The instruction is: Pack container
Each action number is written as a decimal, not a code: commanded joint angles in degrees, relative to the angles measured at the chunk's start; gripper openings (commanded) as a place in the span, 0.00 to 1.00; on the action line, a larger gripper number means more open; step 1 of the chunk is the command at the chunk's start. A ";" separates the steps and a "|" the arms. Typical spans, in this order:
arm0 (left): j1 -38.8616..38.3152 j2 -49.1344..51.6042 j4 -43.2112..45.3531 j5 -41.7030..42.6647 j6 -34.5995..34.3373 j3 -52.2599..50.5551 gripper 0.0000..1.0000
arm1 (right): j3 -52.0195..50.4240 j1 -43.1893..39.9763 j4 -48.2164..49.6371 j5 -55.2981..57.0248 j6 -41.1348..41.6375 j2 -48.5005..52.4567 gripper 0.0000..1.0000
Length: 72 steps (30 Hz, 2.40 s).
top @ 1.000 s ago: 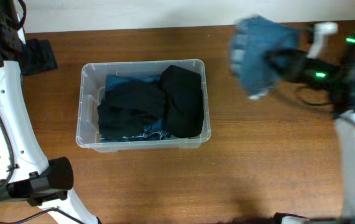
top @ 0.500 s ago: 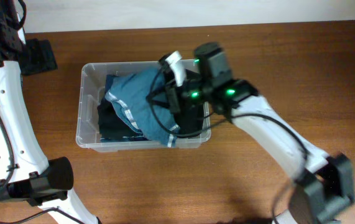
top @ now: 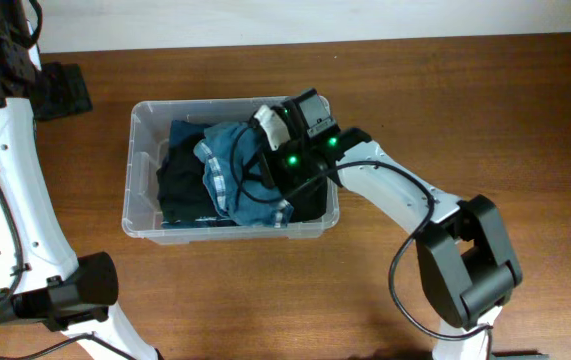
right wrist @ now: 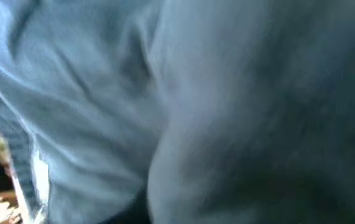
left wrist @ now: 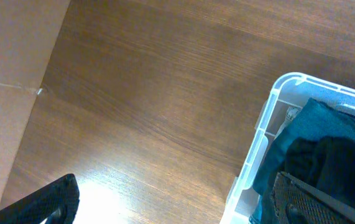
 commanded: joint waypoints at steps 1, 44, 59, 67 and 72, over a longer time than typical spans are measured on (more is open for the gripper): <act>0.39 -1.16 0.11 -0.24 -0.31 0.83 1.00 | 5.64 -0.72 -2.16 9.75 -2.58 -5.46 0.56; 0.39 -1.16 0.11 -0.24 -0.31 0.83 1.00 | 13.31 -24.06 -26.60 7.15 -20.04 -32.48 0.98; 0.39 -1.16 0.11 -0.26 -0.31 0.83 1.00 | -3.93 -37.44 -32.39 23.82 -23.50 -60.04 0.98; 0.39 -1.16 0.11 -0.26 -0.31 0.83 1.00 | -47.91 -38.14 -6.27 22.32 -23.21 -81.77 0.98; 0.39 -1.16 0.11 -0.26 -0.33 0.83 1.00 | -62.49 -38.14 -1.97 22.05 -23.21 -95.23 0.98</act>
